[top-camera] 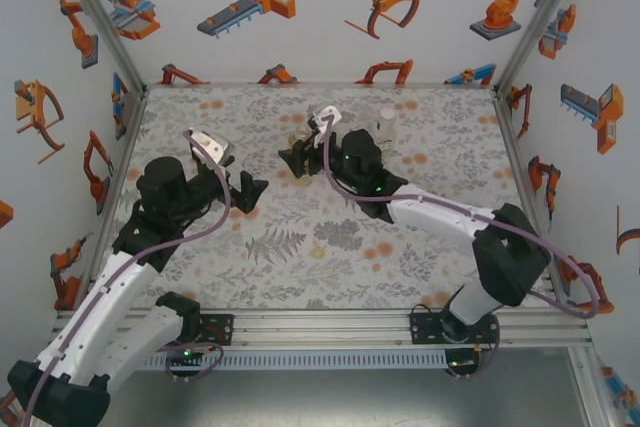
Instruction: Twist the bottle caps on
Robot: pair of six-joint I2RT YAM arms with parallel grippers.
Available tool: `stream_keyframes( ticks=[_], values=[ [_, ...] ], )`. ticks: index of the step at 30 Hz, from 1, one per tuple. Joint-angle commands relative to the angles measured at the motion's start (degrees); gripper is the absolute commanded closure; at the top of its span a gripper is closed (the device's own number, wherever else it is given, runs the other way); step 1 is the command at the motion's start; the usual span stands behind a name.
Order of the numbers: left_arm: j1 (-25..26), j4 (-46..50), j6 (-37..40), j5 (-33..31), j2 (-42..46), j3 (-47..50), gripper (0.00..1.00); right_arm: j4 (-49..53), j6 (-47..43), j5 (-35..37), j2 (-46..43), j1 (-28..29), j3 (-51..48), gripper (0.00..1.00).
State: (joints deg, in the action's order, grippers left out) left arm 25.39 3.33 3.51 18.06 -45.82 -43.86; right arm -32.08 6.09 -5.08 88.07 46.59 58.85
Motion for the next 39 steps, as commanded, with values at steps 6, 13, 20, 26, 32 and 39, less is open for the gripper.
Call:
stream_keyframes(
  ticks=[6,13,20,26,32,39],
  values=[
    [1.2,-23.3,-6.2,21.5,-8.2,3.2,0.07,13.9,1.4,-3.2,-11.1,0.3,-0.7,0.68],
    [6.7,-33.3,-5.1,28.5,-13.0,3.9,0.02,19.2,2.8,-7.5,-20.2,0.3,-0.9,0.68],
    [9.5,-43.0,-8.8,28.8,-17.2,2.7,0.0,20.2,5.6,-13.5,-26.8,0.3,0.1,0.7],
    [13.0,-43.7,-9.2,29.9,-20.7,-1.8,0.0,20.9,7.6,-19.2,-28.3,0.3,3.2,0.7],
    [15.3,-43.5,-10.2,34.0,-24.0,-5.7,0.04,19.9,8.7,-19.8,-28.2,0.3,3.6,0.71],
    [16.4,-44.5,-11.0,35.1,-25.7,-6.5,0.11,18.5,9.3,-19.4,-28.6,0.2,3.2,0.71]
  ],
)
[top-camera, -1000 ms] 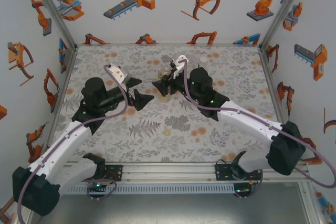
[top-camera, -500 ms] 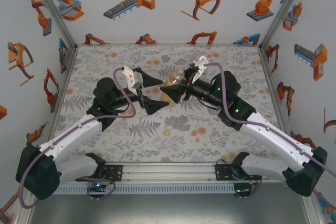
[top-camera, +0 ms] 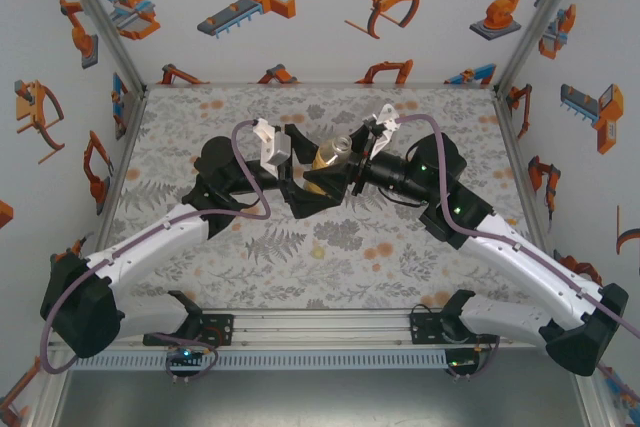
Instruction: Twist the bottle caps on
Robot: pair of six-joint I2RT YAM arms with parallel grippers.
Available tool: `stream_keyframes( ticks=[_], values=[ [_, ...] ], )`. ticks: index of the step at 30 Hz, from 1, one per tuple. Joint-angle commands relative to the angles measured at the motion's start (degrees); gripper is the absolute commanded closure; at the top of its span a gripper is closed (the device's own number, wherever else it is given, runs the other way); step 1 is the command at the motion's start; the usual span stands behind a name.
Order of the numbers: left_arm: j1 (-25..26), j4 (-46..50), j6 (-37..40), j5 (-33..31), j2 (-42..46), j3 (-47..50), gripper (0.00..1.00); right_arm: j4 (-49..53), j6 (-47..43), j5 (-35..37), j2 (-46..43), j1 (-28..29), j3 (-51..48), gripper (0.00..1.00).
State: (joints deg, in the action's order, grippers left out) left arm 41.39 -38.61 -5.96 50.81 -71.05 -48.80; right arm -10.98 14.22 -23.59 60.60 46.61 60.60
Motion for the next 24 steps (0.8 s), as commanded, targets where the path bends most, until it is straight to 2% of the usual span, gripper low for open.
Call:
stream_keyframes(
  ticks=[1,6,11,18,24],
  values=[
    [0.3,-3.1,-2.0,3.0,-0.9,-1.7,0.13,-2.7,1.2,-0.8,-1.2,0.2,1.3,0.71],
    [0.4,-7.7,-6.1,6.9,-3.2,-2.0,0.19,-3.2,1.2,-0.8,-1.4,0.2,1.1,0.72],
    [0.5,-11.3,-8.9,8.0,-4.8,-2.1,0.27,-4.8,0.8,-0.4,-2.1,0.2,-0.1,0.73],
    [0.6,-10.8,-9.1,9.1,-5.7,-3.0,0.46,-4.8,0.4,0.0,-2.7,0.2,-0.4,0.73],
    [0.7,-10.4,-9.0,9.3,-5.4,-3.1,0.55,-4.2,0.0,0.5,-3.1,0.2,-0.6,0.74]
  ],
)
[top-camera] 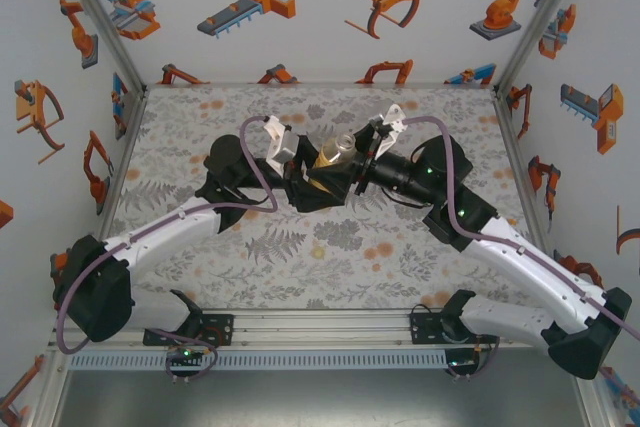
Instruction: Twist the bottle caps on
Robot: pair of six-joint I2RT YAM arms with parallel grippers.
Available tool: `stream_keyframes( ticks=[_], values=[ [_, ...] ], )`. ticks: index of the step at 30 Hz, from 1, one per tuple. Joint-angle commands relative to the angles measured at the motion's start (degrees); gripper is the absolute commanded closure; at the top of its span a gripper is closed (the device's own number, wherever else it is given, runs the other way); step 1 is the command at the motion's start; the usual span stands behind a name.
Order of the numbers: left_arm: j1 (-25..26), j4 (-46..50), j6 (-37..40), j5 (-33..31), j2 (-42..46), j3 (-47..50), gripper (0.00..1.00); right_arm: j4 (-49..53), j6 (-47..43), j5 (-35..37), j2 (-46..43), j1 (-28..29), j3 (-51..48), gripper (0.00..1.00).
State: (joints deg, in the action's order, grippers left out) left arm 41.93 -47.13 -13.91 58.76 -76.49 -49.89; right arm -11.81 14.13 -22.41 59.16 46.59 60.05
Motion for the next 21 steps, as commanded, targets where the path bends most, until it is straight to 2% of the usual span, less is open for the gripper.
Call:
stream_keyframes(
  ticks=[1,3,4,6,8,12,16,21],
  values=[
    [0.1,-1.7,-1.0,1.4,0.1,-2.1,0.56,-3.3,0.1,-0.7,-1.7,0.3,-0.1,0.74],
    [0.1,-0.6,-0.4,1.4,0.3,-2.2,0.59,-3.2,0.1,-0.5,-1.9,0.3,0.0,0.72],
    [0.1,0.0,0.0,1.2,0.5,-2.3,0.6,-3.0,0.1,-0.2,-2.1,0.3,-0.1,0.66],
    [0.1,2.4,1.4,0.4,1.2,-2.4,0.63,-2.4,-0.2,1.0,-2.4,0.3,0.0,0.46],
    [0.1,5.8,3.6,-0.8,2.1,-2.6,0.66,-1.4,-0.8,2.1,-3.0,0.3,0.0,0.33],
    [0.1,16.5,9.6,-4.5,4.8,-4.1,0.83,1.1,-2.0,4.6,-4.6,0.3,0.3,0.15],
    [-0.1,25.5,14.6,-8.1,7.7,-5.9,1.0,4.2,-3.6,6.1,-6.6,0.2,0.7,0.02],
    [-1.6,35.6,18.2,-11.7,10.8,-8.3,1.0,5.2,-6.4,8.2,-9.9,0.2,-0.9,0.01]
  ],
)
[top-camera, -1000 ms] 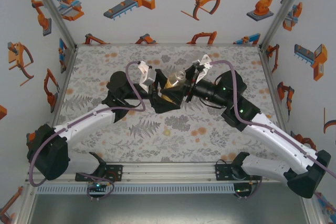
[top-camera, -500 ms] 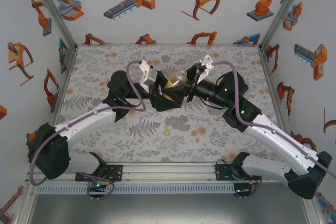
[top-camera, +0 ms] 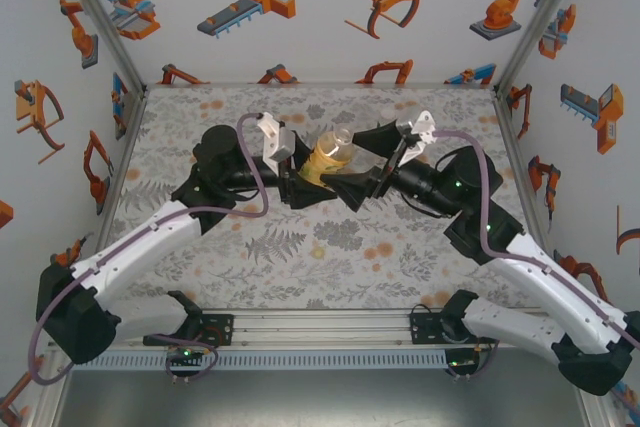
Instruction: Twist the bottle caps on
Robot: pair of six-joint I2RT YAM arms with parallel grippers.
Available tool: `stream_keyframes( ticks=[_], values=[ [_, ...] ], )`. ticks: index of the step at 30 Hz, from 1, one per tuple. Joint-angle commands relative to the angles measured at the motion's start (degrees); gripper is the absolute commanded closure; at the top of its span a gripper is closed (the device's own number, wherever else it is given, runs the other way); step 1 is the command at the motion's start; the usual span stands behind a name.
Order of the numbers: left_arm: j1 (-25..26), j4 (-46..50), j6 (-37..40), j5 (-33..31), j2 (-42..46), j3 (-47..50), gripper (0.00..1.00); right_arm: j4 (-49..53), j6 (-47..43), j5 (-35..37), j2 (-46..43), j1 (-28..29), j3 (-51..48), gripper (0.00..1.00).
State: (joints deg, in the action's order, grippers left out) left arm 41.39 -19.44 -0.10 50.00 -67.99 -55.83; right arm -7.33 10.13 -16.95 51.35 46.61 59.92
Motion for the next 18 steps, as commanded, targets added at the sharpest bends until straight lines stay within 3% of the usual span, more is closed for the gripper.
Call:
stream_keyframes(
  ticks=[1,8,18],
  values=[
    [-1.5,8.8,4.4,-3.2,2.8,-2.5,1.0,1.0,-2.8,3.5,-2.7,0.1,-1.0,0.01],
    [-6.6,13.9,4.1,-4.4,7.5,-2.3,1.0,5.8,-3.4,7.8,-4.3,0.1,-1.2,0.02],
    [-12.1,20.6,9.4,-5.1,13.3,-2.0,1.0,17.8,4.7,16.8,2.7,0.1,0.6,0.15]
  ],
)
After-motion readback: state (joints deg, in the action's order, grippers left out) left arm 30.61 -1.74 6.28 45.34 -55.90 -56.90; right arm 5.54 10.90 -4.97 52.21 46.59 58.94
